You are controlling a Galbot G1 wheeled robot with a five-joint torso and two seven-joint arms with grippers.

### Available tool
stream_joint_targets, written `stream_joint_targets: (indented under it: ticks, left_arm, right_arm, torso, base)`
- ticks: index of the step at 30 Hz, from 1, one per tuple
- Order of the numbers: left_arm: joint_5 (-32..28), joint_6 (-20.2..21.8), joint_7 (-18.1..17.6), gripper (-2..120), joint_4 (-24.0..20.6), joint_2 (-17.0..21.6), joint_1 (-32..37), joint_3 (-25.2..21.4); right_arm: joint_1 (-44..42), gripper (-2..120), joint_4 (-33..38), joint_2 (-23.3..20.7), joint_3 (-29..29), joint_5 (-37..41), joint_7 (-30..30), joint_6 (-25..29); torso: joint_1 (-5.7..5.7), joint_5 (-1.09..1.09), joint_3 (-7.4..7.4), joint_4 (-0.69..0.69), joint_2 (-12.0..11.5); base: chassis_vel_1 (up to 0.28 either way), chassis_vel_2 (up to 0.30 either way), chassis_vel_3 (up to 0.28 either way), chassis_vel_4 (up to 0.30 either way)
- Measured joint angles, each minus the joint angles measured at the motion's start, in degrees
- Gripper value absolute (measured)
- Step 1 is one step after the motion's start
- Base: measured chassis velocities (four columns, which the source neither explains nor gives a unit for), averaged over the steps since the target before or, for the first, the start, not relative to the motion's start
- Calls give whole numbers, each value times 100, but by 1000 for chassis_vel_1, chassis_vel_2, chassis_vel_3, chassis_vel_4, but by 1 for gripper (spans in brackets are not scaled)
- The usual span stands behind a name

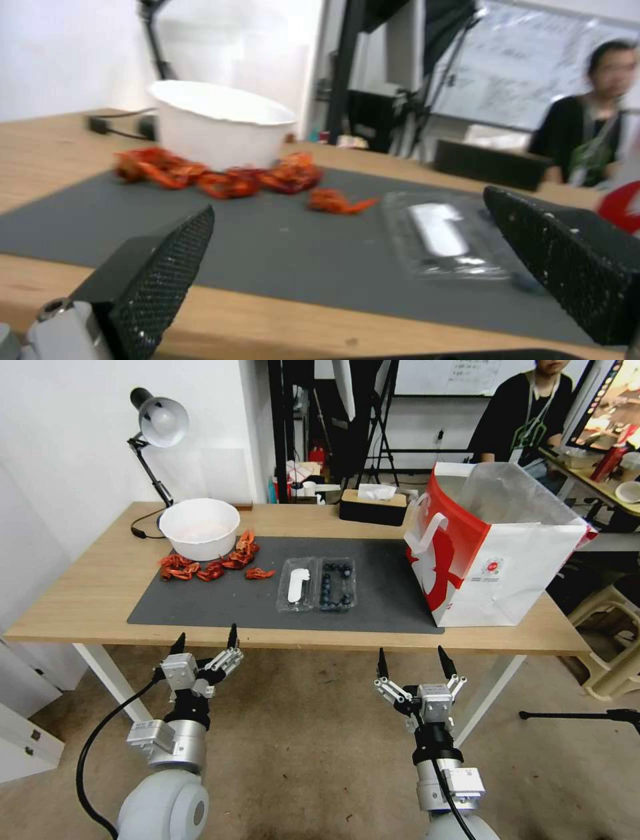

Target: Close the takeout container lid, then place the container into the takeout bag.

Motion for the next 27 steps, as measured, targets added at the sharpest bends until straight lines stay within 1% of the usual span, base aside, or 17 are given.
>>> stream_joint_targets:
  ticks: [2, 4, 5, 8, 9, 10, 12, 13, 15, 16, 17, 19, 20, 23, 24, 26, 27]
  left_arm:
    - [-403, -119, -40, 100, 38, 303, -105, 232]
    - [-1193, -134, -92, 100, 40, 635, -307, 562]
    - [-1193, -134, -92, 100, 40, 635, -307, 562]
    - [-2272, 48, -280, 100, 42, 918, -719, 920]
    - [-2272, 48, -280, 100, 42, 918, -719, 920]
    - [-2736, 160, -399, 100, 42, 1005, -883, 1046]
    - [-3670, 404, -691, 100, 36, 1142, -1208, 1256]
    - [-3670, 404, -691, 100, 36, 1142, -1208, 1256]
    - [-4696, 680, -1132, 100, 31, 1215, -1516, 1452]
    - [-5202, 799, -1397, 100, 48, 1223, -1701, 1551]
    - [-5202, 799, -1397, 100, 48, 1223, -1701, 1551]
    - [-5948, 899, -1768, 100, 172, 1182, -2120, 1716]
    - [-5948, 899, -1768, 100, 172, 1182, -2120, 1716]
    - [-6800, 948, -2368, 100, 450, 1019, -2811, 1946]
    - [-6800, 948, -2368, 100, 450, 1019, -2811, 1946]
    - [-7150, 945, -2635, 100, 635, 894, -3140, 2039]
    - [-7150, 945, -2635, 100, 635, 894, -3140, 2039]
  right_arm:
    - [25, 100, -37, -1, 4, 38, 0, 8]
    - [55, 100, -88, 1, 9, 80, -1, 17]
    - [55, 100, -88, 1, 9, 80, -1, 17]
    - [95, 100, -158, 9, 29, 104, -1, 32]
    - [95, 100, -158, 9, 29, 104, -1, 32]
    - [95, 100, -169, 16, 51, 109, -1, 37]
    - [94, 100, -184, 23, 94, 129, 0, 37]
    - [94, 100, -184, 23, 94, 129, 0, 37]
    - [96, 100, -207, 31, 140, 142, 1, 37]
    - [96, 100, -220, 42, 159, 146, 2, 37]
    - [96, 100, -220, 42, 159, 146, 2, 37]
    - [81, 100, -239, 88, 182, 146, 3, 37]
    - [81, 100, -239, 88, 182, 146, 3, 37]
    - [54, 100, -287, 181, 194, 120, 5, 37]
    - [54, 100, -287, 181, 194, 120, 5, 37]
    - [41, 100, -304, 225, 203, 95, 9, 37]
    - [41, 100, -304, 225, 203, 95, 9, 37]
  torso:
    - [0, 0, 1, -1, 0]
    - [0, 0, 1, -1, 0]
    - [0, 0, 1, -1, 0]
    - [0, 2, 1, 0, 0]
    - [0, 2, 1, 0, 0]
    - [0, 0, 1, -4, 0]
    - [0, 1, 1, -1, 0]
    - [0, 1, 1, -1, 0]
    - [0, -1, 1, -2, 0]
    - [0, 1, 1, 2, 0]
    - [0, 1, 1, 2, 0]
    - [0, 2, 1, -1, 0]
    - [0, 2, 1, -1, 0]
    - [1, 3, 1, -2, 0]
    - [1, 3, 1, -2, 0]
    - [0, 1, 1, -1, 0]
    - [0, 1, 1, -1, 0]
  base:
    - [0, 0, 0, 0]
    - [0, 0, 0, 0]
    - [0, 0, 0, 0]
    - [0, 0, 0, 0]
    - [0, 0, 0, 0]
    - [0, 0, 0, 0]
    - [0, 0, 0, 0]
    - [0, 0, 0, 0]
    - [0, 0, 0, 0]
    - [0, 0, 0, 0]
    - [0, 0, 0, 0]
    - [0, 0, 0, 0]
    - [0, 0, 0, 0]
    - [0, 0, 0, 0]
    - [0, 0, 0, 0]
    - [0, 0, 0, 0]
    - [0, 0, 0, 0]
